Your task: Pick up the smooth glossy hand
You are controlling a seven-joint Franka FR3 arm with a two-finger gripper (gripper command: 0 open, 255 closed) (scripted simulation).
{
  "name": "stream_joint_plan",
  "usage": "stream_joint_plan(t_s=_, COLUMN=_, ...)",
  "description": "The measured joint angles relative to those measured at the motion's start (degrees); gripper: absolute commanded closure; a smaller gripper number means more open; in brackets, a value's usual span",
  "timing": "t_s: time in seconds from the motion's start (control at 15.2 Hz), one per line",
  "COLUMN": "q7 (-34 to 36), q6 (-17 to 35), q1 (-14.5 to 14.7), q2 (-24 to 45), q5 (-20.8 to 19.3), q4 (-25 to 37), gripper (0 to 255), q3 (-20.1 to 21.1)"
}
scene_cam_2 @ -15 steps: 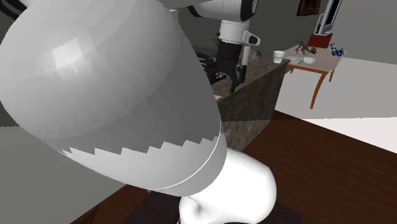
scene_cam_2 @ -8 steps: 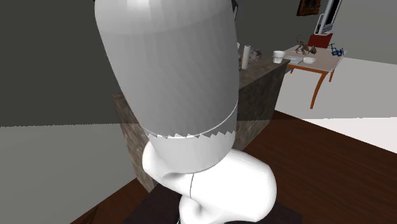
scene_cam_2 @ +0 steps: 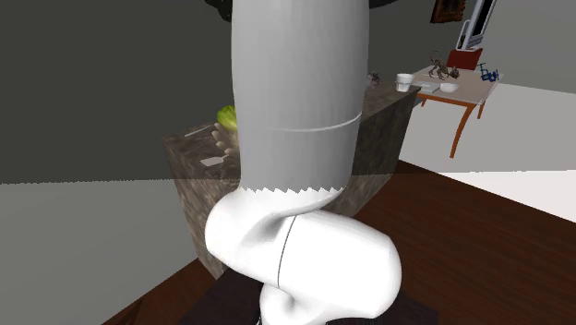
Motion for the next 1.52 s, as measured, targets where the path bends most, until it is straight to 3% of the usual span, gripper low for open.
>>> stream_joint_plan(t_s=0.66, q7=10.42, q6=0.64, q1=7.18, q2=22.81, q5=-8.08, q4=21.29, gripper=0, q3=2.43)
stream_joint_plan(t_s=1.19, q7=11.06, q6=4.48, q1=8.36, q2=27.16, q5=-9.52, q4=21.57, gripper=0, q3=1.94)
stream_joint_plan(t_s=1.25, q7=11.04, q6=4.73, q1=8.36, q2=27.25, q5=-9.55, q4=21.39, gripper=255, q3=1.92)
stream_joint_plan(t_s=1.52, q7=10.99, q6=4.95, q1=8.35, q2=27.27, q5=-9.57, q4=21.27, gripper=255, q3=1.9)
